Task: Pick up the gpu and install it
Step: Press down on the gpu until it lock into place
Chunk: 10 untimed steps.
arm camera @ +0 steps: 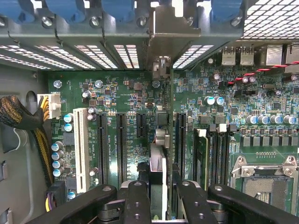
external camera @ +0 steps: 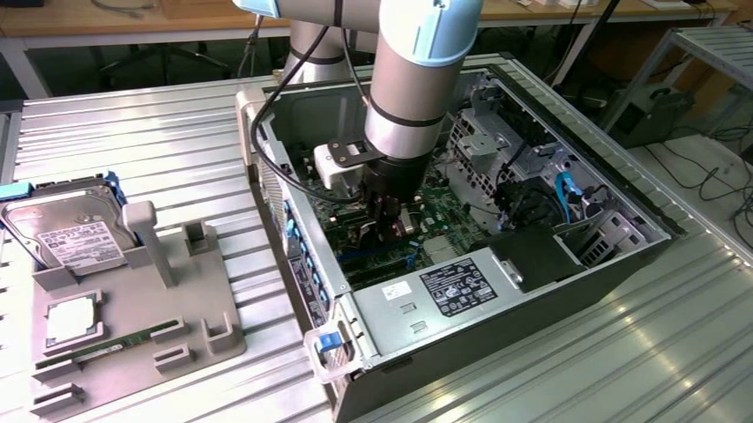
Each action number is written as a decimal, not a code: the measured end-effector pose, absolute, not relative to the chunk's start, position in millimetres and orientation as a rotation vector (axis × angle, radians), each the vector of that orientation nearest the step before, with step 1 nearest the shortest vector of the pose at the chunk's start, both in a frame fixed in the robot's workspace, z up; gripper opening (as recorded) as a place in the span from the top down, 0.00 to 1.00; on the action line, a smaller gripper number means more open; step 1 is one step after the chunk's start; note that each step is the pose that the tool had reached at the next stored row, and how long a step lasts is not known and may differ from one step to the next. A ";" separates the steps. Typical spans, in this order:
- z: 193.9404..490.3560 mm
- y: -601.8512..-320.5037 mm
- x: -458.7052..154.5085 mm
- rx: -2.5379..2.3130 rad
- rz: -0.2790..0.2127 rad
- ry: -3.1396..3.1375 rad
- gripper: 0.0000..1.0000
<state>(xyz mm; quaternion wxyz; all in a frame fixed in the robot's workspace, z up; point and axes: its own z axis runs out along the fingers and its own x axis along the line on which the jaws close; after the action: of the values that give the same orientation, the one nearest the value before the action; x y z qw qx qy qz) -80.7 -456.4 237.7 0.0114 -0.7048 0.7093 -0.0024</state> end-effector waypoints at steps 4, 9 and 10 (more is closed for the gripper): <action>237.7 -456.4 -80.7 -2.198 -0.007 2.212 0.73; 237.3 -456.4 -80.7 -2.198 -0.007 2.212 0.73; 235.6 -456.4 -80.7 -2.199 -0.008 2.212 0.73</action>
<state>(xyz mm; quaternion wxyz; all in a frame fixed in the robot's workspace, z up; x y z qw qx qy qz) -80.7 -456.4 235.6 0.0113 -0.7048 0.7093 -0.0024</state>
